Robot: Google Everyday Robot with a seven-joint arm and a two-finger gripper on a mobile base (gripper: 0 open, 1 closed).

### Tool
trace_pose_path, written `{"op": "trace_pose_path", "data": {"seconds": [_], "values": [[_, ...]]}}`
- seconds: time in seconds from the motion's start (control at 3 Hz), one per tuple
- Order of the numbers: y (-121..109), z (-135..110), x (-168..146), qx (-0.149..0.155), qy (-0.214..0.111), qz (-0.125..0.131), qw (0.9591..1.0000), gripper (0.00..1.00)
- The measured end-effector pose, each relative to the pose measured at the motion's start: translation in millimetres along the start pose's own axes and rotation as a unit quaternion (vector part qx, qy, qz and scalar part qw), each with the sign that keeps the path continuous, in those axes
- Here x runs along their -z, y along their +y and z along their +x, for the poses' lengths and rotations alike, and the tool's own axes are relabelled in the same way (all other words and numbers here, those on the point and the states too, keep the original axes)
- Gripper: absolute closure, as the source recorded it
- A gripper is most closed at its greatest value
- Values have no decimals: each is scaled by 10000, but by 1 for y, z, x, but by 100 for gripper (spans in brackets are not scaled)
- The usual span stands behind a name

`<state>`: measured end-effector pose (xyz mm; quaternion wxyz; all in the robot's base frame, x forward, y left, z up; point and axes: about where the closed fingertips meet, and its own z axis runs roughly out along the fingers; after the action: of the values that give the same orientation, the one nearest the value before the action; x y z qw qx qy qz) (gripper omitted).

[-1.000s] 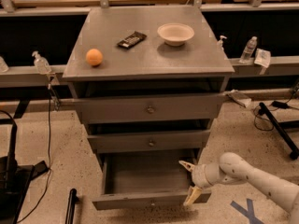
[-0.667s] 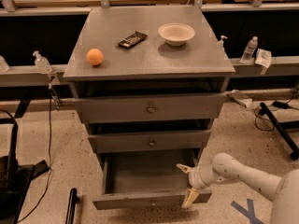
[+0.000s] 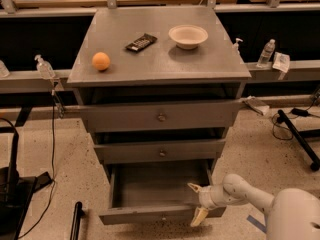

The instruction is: Close bottom drawer

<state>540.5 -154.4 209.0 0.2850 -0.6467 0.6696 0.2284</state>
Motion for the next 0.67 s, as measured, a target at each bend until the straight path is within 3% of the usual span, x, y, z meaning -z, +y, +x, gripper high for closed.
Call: {"op": "trace_pose_path", "data": {"seconds": [0.33, 0.67], "values": [[0, 9, -18, 28, -84, 78, 9999, 18], [-12, 5, -22, 154, -73, 282, 9995, 49]]}}
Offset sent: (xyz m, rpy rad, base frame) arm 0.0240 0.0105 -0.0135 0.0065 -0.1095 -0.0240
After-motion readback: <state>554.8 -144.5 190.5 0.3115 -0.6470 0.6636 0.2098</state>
